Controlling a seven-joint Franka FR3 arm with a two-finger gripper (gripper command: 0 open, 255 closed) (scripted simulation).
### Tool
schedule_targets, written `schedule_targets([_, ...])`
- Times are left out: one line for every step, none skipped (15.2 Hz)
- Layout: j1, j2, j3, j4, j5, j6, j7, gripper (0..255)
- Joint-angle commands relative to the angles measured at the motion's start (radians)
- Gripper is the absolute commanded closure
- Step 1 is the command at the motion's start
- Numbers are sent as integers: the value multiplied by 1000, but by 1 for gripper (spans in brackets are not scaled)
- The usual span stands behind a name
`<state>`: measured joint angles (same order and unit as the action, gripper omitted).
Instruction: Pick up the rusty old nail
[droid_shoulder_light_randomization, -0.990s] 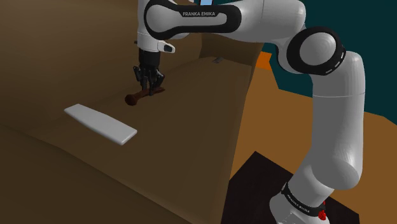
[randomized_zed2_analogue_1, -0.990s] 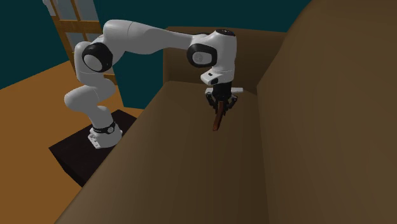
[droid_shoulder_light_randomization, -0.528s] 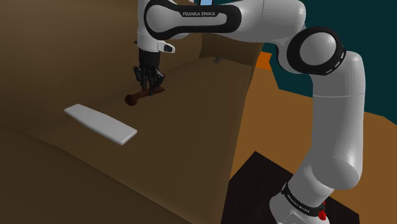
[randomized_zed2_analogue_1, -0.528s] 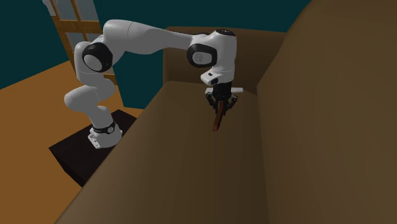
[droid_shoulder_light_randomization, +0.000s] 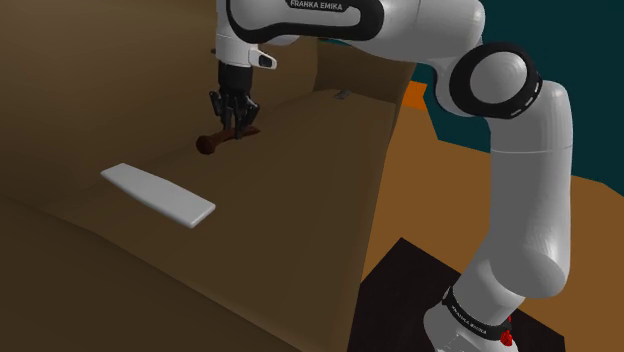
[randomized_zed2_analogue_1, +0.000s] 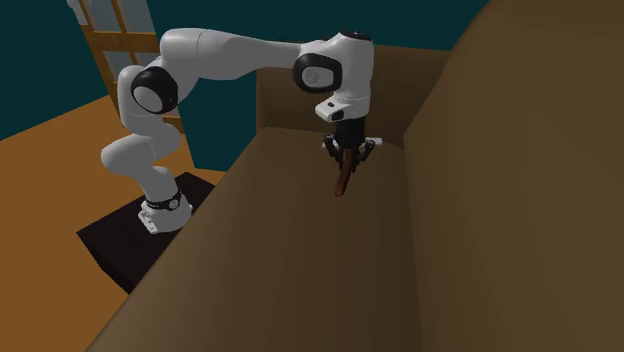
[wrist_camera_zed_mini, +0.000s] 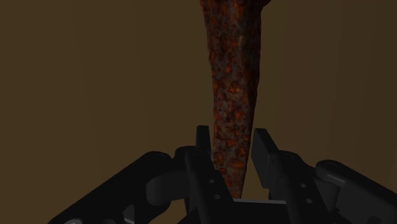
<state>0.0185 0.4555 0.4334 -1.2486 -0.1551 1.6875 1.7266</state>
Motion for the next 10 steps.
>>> schedule_targets([4,3,0,30,-1,-27,0,255])
schedule_targets([7,6,0,49,-2,-43,0,255])
schedule_targets([10,10,0,68,-3,-59,0,255])
schedule_targets([14,14,0,89,-5,-75,0,255])
schedule_targets([17,19,0,110,-7,-91,0,255])
schedule_targets([21,24,0,132,-8,-108,0,255])
schedule_targets([26,30,0,155,-11,-125,0,255])
schedule_targets([30,36,-1,179,-13,-143,0,255])
schedule_targets([31,37,-1,182,-13,-145,0,255])
schedule_targets([31,37,-1,183,-13,-145,0,255])
